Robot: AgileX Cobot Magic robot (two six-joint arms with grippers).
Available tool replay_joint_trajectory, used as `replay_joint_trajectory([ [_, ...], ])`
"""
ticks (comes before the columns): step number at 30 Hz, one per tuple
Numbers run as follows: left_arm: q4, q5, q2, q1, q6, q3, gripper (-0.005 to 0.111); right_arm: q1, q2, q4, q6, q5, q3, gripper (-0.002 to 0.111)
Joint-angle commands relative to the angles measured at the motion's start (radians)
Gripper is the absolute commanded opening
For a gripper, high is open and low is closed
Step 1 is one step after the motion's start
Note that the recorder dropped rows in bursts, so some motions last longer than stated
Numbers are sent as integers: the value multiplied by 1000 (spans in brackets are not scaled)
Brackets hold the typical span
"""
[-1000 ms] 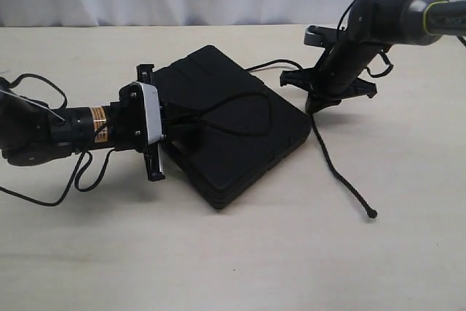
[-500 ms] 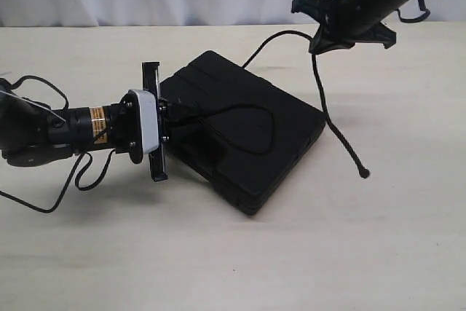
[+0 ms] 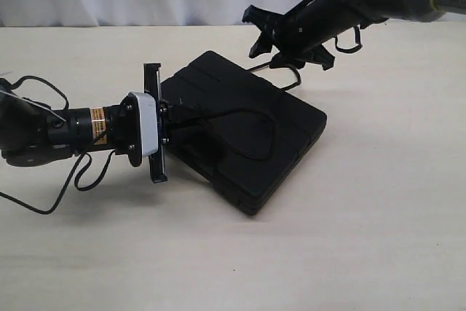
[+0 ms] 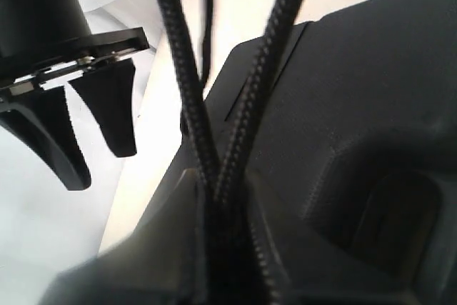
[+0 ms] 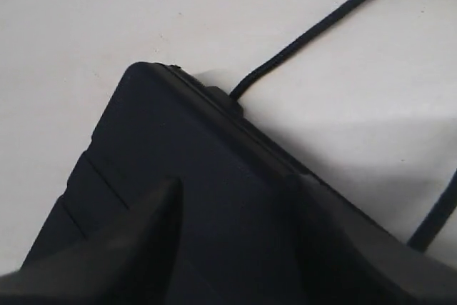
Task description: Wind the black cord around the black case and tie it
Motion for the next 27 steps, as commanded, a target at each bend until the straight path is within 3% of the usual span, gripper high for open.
replay_joint_trajectory([
  [1, -2, -57, -7, -8, 1, 4, 0, -4, -27, -109, -8, 27, 0, 52],
  [12, -2, -57, -7, -8, 1, 4, 0, -51, -140, -406, 14, 165, 0, 46],
  [19, 29, -35, -7, -8, 82, 4, 0, -32, -108, -410, 33, 330, 0, 32],
  [27, 54, -15, -7, -8, 140, 4, 0, 37, -90, -439, 89, 307, 0, 33],
])
